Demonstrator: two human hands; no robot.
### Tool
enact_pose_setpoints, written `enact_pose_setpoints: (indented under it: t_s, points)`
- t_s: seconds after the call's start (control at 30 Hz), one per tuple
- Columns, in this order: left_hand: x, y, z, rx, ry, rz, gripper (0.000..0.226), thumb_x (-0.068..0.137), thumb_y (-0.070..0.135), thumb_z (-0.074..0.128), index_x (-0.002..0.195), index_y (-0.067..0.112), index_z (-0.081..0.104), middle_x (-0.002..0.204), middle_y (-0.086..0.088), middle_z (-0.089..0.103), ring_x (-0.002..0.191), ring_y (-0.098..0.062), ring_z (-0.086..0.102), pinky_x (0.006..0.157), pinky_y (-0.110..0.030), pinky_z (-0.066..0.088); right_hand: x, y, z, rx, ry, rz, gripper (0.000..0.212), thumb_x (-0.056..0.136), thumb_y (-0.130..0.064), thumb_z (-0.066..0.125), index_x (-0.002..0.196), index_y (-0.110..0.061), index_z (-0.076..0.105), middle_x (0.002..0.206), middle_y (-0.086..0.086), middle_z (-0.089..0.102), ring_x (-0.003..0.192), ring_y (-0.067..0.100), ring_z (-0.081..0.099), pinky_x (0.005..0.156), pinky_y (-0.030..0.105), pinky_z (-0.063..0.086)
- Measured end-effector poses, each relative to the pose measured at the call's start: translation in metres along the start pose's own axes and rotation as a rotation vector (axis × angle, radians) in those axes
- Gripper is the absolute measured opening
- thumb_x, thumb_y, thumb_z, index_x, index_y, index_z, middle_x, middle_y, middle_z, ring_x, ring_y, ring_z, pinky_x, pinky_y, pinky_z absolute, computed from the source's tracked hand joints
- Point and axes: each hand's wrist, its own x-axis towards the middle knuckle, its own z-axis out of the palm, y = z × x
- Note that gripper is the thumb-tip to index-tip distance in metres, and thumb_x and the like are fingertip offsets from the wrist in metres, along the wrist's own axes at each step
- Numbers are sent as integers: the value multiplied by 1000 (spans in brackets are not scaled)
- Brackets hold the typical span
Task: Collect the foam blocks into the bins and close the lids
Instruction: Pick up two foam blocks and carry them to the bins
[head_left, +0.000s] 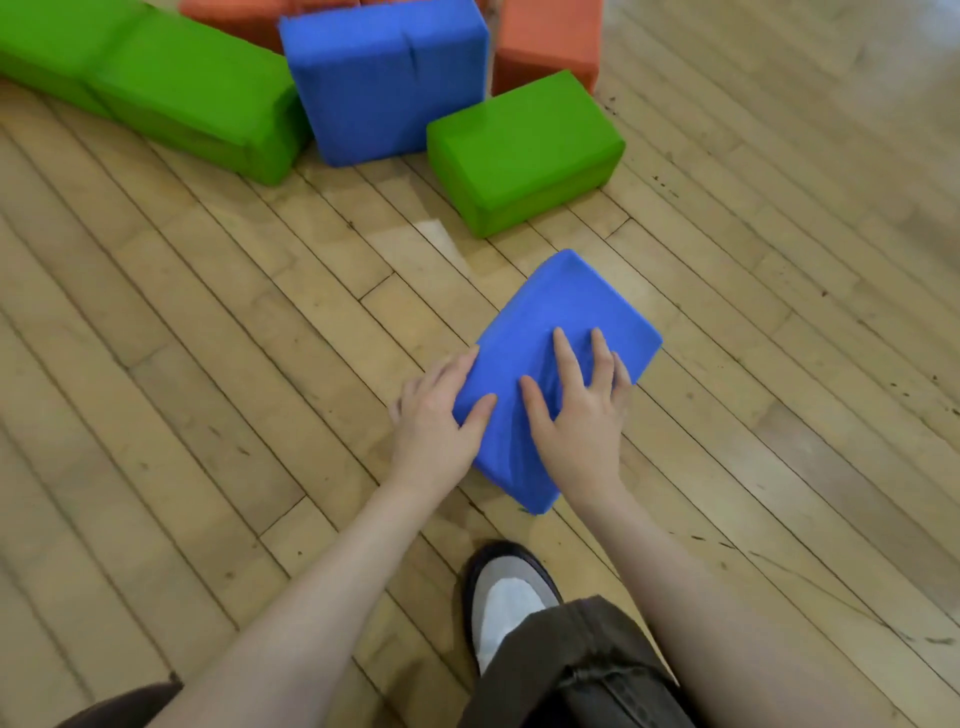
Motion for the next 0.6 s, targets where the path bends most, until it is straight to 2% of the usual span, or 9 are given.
enact_pose_setpoints:
  t_s: [0.07,0.17,0.23,0.3,0.37,0.47,0.53,0.6]
  points:
    - [10,1,-28,15,46,37,61,78,57,45,137,42,41,139,15,39,121,-11,38,105,-37,22,15,-19,7,103,28,-81,60,88,-53,48,142,-31,37,153,7,22,137,32,18,108,52,30]
    - [24,-1,-66,-76,30,-12,52,77,61,45,123,72,25,146,22,19,122,4,29,110,-36,14,39,-50,16,216,52,-179,59,86,-53,50,140,-33,38,151,6,25,134,29,22,107,50,31]
    - [37,-8,-88,-112,9,-42,50,77,62,43,117,79,20,149,21,17,127,6,25,113,-41,15,58,-73,19,268,66,-253,57,86,-50,51,139,-32,42,148,6,29,133,29,24,108,48,31]
    - [53,-14,-106,-183,45,-23,51,76,63,44,121,75,24,147,17,29,133,-3,27,113,-45,21,80,-95,23,316,55,-338,54,87,-47,51,137,-27,47,146,8,32,132,27,28,109,44,30]
    - [70,-16,-119,-226,120,-17,51,75,63,43,123,72,28,140,19,39,131,-13,33,111,-45,26,100,-111,27,348,7,-433,51,88,-46,49,136,-25,49,145,7,35,132,24,31,110,38,29]
    - [93,-12,-127,-211,333,-79,47,75,63,40,122,70,35,135,10,47,125,-16,38,111,-42,27,136,-127,35,397,-124,-492,51,89,-46,48,136,-26,48,145,3,37,132,18,32,108,26,26]
    - [103,-6,-122,-36,495,-137,48,77,62,35,125,62,39,137,4,46,120,-22,40,106,-36,26,160,-129,40,366,-148,-492,49,90,-43,48,135,-24,50,145,4,39,132,21,35,107,30,30]
    - [113,-5,-114,204,634,-182,49,82,56,37,129,51,46,137,-2,45,111,-31,41,94,-40,29,188,-121,47,215,-59,-465,48,90,-42,47,134,-21,52,145,9,40,130,31,36,106,46,33]
